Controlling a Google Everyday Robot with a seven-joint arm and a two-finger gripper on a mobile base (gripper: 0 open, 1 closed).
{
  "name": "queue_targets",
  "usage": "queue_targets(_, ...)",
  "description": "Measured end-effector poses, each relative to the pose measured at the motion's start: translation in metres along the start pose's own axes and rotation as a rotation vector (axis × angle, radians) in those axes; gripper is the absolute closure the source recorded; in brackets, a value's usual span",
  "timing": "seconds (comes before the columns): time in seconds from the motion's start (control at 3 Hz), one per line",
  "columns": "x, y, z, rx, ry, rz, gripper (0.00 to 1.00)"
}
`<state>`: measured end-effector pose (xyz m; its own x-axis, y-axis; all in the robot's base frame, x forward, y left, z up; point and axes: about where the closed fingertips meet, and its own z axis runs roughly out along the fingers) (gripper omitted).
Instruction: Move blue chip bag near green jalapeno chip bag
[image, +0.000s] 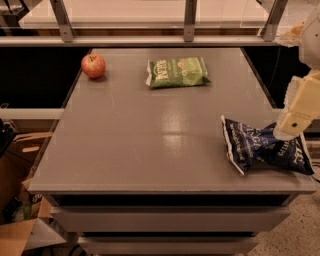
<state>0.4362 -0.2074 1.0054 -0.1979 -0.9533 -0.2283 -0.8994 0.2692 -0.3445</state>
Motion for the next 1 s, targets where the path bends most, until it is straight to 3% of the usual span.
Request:
queue_targets(0.33,0.001,0.001,0.000,0.002,0.002,0.004,0.00)
queue_targets(1.0,0.011,0.005,0.049,-0.066,0.017,-0.138,0.00)
